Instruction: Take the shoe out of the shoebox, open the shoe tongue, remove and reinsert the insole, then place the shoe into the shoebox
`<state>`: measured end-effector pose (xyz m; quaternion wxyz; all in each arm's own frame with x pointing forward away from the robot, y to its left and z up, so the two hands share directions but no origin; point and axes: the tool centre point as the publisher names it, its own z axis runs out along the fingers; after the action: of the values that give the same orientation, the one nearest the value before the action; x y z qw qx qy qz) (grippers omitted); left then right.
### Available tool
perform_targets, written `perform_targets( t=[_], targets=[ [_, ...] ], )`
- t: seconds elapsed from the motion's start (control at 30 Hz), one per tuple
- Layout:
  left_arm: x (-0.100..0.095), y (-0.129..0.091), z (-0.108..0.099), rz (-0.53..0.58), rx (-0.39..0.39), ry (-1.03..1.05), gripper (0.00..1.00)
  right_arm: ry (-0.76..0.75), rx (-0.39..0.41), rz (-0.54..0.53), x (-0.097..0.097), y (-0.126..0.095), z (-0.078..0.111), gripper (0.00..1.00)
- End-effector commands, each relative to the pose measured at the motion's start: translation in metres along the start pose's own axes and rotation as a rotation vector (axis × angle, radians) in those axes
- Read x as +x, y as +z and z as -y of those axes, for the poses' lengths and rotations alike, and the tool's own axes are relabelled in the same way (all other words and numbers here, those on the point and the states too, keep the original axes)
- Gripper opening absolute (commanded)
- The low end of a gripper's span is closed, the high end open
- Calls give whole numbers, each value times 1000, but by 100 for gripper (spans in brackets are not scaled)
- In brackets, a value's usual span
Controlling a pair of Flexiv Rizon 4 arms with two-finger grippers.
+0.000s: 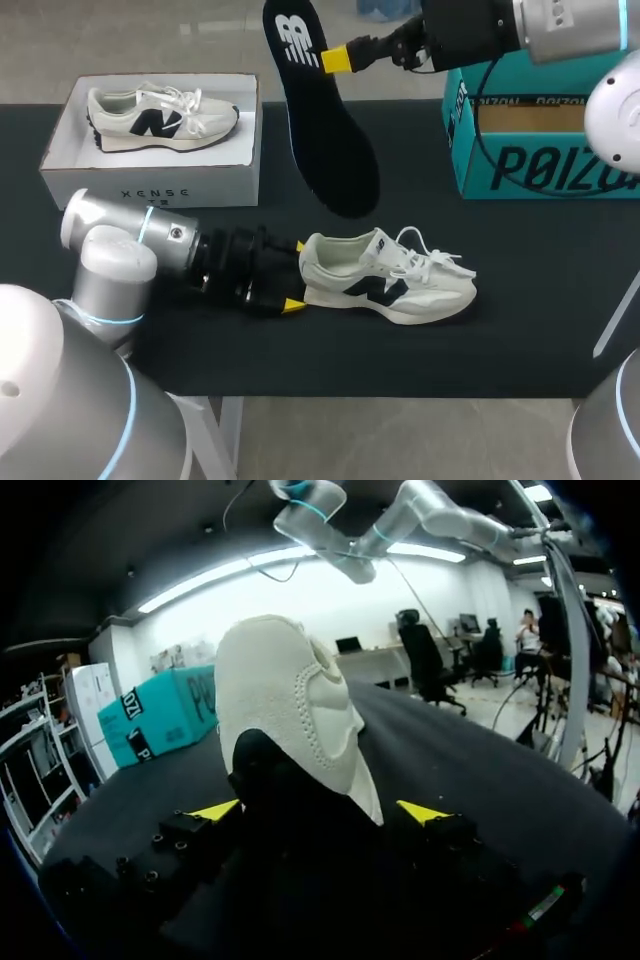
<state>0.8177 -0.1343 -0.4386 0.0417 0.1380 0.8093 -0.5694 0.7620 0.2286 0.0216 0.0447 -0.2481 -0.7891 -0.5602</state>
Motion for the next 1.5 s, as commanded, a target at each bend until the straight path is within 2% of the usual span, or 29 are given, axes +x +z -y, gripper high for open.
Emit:
perform_targets(
  t=[0.03, 0.07, 0.23, 0.37, 0.57, 0.7, 0.77, 0.83, 1.33, 1.43, 1.5],
  targets=[
    [-3, -15, 9, -50, -97, 7, 100, 0, -1, 2, 0, 1, 1, 0],
    [-4, -20, 9, -64, -139, 18, 100, 0, -1, 2, 0, 1, 1, 0],
    [-11, -43, 10, -70, -248, 41, 100, 0, -1, 2, 0, 1, 1, 0],
    [-13, -57, 10, -92, -304, 24, 100, 0, -1, 2, 0, 1, 1, 0],
    [-12, -69, 30, -195, -364, -9, 100, 0, -1, 2, 0, 1, 1, 0],
    [-14, -70, 53, -295, -412, 14, 100, 0, -1, 2, 0, 1, 1, 0],
    [-16, -71, 62, -311, -437, 32, 100, 0, -1, 2, 0, 1, 1, 0],
    [-22, -72, 68, -277, -485, 55, 100, 0, -1, 2, 0, 1, 1, 0],
    [-22, -72, 68, -277, -485, 55, 100, 0, -1, 2, 0, 1, 1, 0],
    [-25, -59, 79, -333, -617, 24, 100, 0, -1, 2, 0, 1, 1, 0],
    [-26, -53, 83, -360, -671, 1, 100, 0, -1, 2, 0, 1, 1, 0]
  ],
)
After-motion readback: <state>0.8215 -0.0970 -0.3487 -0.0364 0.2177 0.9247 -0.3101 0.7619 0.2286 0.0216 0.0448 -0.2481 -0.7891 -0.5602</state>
